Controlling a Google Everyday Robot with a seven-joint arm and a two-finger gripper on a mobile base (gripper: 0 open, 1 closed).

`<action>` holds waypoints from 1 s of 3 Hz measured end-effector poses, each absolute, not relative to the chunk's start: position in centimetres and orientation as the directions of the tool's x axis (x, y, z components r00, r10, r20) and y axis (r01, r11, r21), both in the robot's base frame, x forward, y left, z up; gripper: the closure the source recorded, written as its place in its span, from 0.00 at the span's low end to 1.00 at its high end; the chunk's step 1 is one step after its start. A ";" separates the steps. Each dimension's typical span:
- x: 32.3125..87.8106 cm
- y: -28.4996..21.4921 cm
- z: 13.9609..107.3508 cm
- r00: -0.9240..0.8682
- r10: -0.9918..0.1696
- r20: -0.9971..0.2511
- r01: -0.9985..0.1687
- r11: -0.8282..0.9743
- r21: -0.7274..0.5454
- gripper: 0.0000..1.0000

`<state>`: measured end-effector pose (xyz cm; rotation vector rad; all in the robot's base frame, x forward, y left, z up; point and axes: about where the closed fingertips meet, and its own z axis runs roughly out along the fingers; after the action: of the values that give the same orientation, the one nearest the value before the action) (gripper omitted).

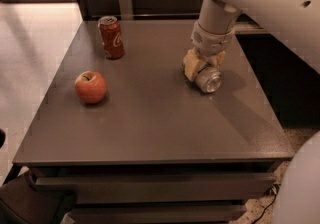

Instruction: Place 7up can upright

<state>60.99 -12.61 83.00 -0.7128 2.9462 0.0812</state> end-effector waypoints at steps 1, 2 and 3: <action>61.0 -12.6 83.0 -0.884 -0.453 -0.119 -0.459 0.888 0.027 1.00; 61.0 -12.6 83.0 -0.883 -0.453 -0.119 -0.459 0.888 0.027 1.00; 61.7 -13.0 84.2 -0.865 -0.474 -0.164 -0.483 0.875 0.021 1.00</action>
Offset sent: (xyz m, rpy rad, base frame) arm 0.0004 0.0005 -0.0009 0.0004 -0.0003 0.0006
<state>61.67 -12.95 84.22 -0.7429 2.8924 0.0918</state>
